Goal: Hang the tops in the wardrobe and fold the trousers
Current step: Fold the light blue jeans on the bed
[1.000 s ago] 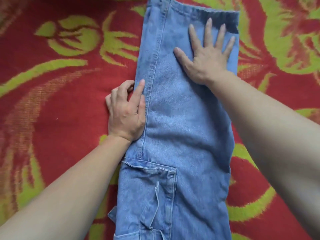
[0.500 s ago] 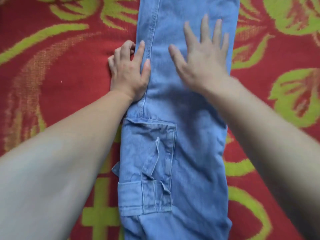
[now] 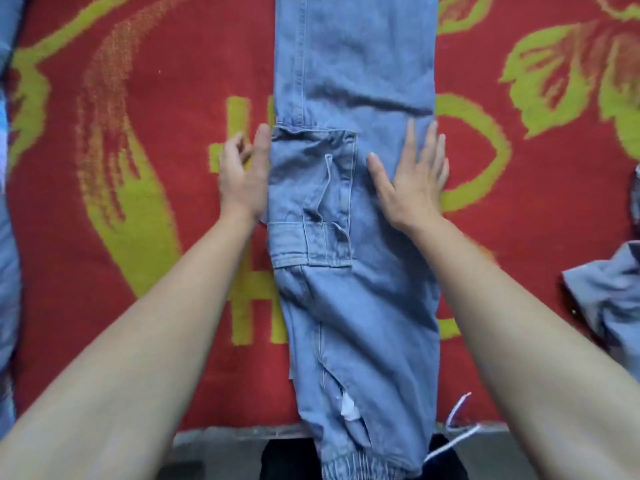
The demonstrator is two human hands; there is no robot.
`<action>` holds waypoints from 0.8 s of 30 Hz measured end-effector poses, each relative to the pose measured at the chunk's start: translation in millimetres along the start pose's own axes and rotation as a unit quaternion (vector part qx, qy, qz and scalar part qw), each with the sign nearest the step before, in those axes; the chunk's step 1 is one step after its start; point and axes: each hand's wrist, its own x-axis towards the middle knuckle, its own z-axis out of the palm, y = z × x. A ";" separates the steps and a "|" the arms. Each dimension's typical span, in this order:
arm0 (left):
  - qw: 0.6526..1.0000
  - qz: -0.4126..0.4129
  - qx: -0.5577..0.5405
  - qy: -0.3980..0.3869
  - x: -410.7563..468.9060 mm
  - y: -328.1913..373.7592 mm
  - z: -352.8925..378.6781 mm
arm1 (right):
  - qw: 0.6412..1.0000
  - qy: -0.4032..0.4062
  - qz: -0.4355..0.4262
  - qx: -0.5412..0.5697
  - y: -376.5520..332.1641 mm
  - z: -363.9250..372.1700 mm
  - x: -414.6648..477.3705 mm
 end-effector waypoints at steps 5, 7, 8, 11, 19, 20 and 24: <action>0.984 -0.054 0.172 -0.015 -158.6 -84.3 -19.7 | 0.998 -0.029 0.058 0.008 59.5 15.6 -166.3; 0.963 -0.085 0.245 -0.077 -224.9 -107.6 -20.2 | 0.995 -0.037 0.092 0.021 66.3 16.8 -221.0; 0.952 -0.085 0.277 -0.098 -252.8 -116.4 -19.6 | 0.992 -0.039 0.118 0.030 67.8 17.6 -242.5; 0.948 -0.106 0.280 -0.111 -300.9 -128.6 -18.1 | 0.963 -0.040 0.235 0.122 74.0 19.2 -282.3; 0.932 -0.204 0.230 -0.191 -333.4 -132.6 -27.1 | 0.878 -0.233 0.366 0.201 98.0 10.7 -349.8; 0.933 -0.213 0.197 -0.213 -343.3 -137.2 -31.0 | 0.871 -0.243 0.366 0.219 99.7 9.6 -355.3; 0.957 -0.221 0.094 -0.165 -380.7 -137.1 -48.8 | 0.879 -0.227 0.325 0.266 94.9 3.4 -370.2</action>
